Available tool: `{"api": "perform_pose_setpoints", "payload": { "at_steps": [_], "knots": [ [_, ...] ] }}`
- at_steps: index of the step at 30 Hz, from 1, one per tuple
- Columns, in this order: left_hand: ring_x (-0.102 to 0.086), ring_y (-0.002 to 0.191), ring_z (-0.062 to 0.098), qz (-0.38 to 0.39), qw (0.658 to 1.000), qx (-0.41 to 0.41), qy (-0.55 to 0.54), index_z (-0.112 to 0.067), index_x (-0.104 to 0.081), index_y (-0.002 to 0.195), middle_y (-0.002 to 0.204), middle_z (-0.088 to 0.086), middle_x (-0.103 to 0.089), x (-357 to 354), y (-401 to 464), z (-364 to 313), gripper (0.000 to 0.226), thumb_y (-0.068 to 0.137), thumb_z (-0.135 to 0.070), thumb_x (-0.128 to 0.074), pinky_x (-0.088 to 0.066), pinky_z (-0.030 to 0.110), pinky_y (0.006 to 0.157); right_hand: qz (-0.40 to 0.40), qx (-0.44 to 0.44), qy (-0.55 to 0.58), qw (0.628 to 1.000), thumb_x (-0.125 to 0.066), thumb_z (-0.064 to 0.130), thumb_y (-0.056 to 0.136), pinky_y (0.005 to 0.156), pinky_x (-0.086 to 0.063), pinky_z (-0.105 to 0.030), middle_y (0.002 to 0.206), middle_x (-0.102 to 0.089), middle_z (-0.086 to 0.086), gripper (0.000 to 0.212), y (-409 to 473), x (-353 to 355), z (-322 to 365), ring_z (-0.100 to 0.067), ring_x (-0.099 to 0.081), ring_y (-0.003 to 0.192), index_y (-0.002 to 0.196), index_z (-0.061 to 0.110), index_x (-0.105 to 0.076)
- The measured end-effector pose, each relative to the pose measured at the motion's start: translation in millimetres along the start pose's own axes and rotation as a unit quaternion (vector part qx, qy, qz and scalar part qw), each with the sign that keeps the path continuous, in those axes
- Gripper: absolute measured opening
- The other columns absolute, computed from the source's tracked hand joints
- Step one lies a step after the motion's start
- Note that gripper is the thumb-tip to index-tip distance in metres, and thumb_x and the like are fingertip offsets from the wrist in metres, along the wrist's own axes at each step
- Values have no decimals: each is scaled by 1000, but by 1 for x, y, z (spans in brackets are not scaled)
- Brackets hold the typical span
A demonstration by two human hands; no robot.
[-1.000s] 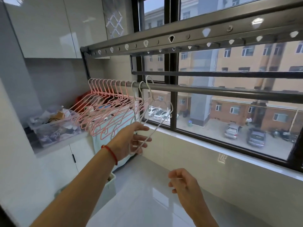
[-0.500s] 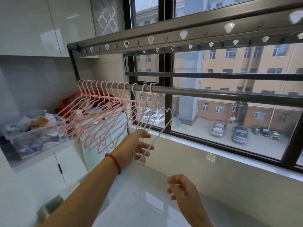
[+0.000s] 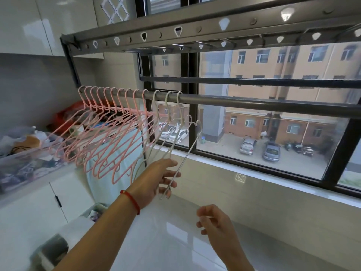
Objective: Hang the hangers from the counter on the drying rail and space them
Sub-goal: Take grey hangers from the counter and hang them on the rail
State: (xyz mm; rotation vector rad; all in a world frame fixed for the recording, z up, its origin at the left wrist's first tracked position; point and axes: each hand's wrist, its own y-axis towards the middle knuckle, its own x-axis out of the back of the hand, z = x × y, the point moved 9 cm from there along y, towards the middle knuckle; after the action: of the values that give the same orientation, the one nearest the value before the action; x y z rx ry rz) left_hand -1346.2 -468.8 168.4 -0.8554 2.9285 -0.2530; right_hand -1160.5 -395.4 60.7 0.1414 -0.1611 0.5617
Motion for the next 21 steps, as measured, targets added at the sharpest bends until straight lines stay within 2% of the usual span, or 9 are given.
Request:
{"api": "perform_pose_setpoints", "payload": {
  "at_steps": [2, 5, 9, 12, 15, 18, 21],
  "knots": [
    [-64, 92, 32, 12, 1000, -14, 5, -14, -62, 123, 119, 18, -71, -1, -3, 4, 39, 88, -31, -69, -55, 38, 58, -1, -3, -2, 1000, -58, 2, 91, 73, -59, -40, 89, -72, 4, 21, -1, 0, -2, -17, -71, 77, 89, 20, -69],
    [-66, 104, 32, 12, 999, -41, -6, -15, -62, 126, 123, 15, -68, 4, -7, 19, 56, 73, -31, -73, -58, 39, 75, -3, -3, -4, 1000, -57, 1, 91, 73, -59, -41, 90, -72, 6, 21, -5, 2, -5, -17, -71, 78, 89, 19, -68],
    [-65, 116, 29, -35, 995, -78, -43, -10, -68, 121, 121, 10, -71, 22, -12, 43, 49, 73, -15, -73, -52, 44, 102, -15, -14, -16, 1000, -56, 1, 92, 73, -60, -38, 92, -72, 10, 22, -17, 10, -16, -17, -71, 79, 92, 18, -69],
    [-66, 113, 27, -63, 987, -107, -102, -3, -68, 119, 114, 12, -75, 28, -17, 51, 50, 70, -9, -71, -52, 36, 95, -26, -28, -23, 999, -57, 0, 91, 72, -60, -38, 92, -73, 10, 22, -29, 17, -27, -17, -71, 78, 91, 19, -69],
    [-65, 109, 27, -76, 981, -118, -136, 4, -66, 121, 115, 18, -72, 29, -20, 51, 33, 89, 7, -62, -51, 31, 88, -38, -45, -33, 998, -57, -1, 91, 71, -59, -37, 91, -73, 9, 23, -41, 24, -40, -16, -71, 77, 90, 19, -69],
    [-65, 100, 22, -87, 978, -119, -151, 8, -66, 120, 114, 20, -72, 30, -22, 52, 29, 94, 8, -54, -50, 28, 85, -46, -54, -41, 997, -58, 2, 90, 68, -59, -36, 91, -73, 9, 22, -53, 30, -50, -16, -71, 76, 89, 20, -70],
    [-64, 93, 17, -113, 977, -129, -130, 4, -69, 118, 113, 18, -74, 33, -26, 51, 28, 94, 7, -54, -50, 29, 88, -54, -64, -53, 995, -58, 1, 90, 68, -59, -36, 91, -73, 10, 23, -65, 36, -55, -16, -71, 77, 89, 20, -70]
  ]
}}
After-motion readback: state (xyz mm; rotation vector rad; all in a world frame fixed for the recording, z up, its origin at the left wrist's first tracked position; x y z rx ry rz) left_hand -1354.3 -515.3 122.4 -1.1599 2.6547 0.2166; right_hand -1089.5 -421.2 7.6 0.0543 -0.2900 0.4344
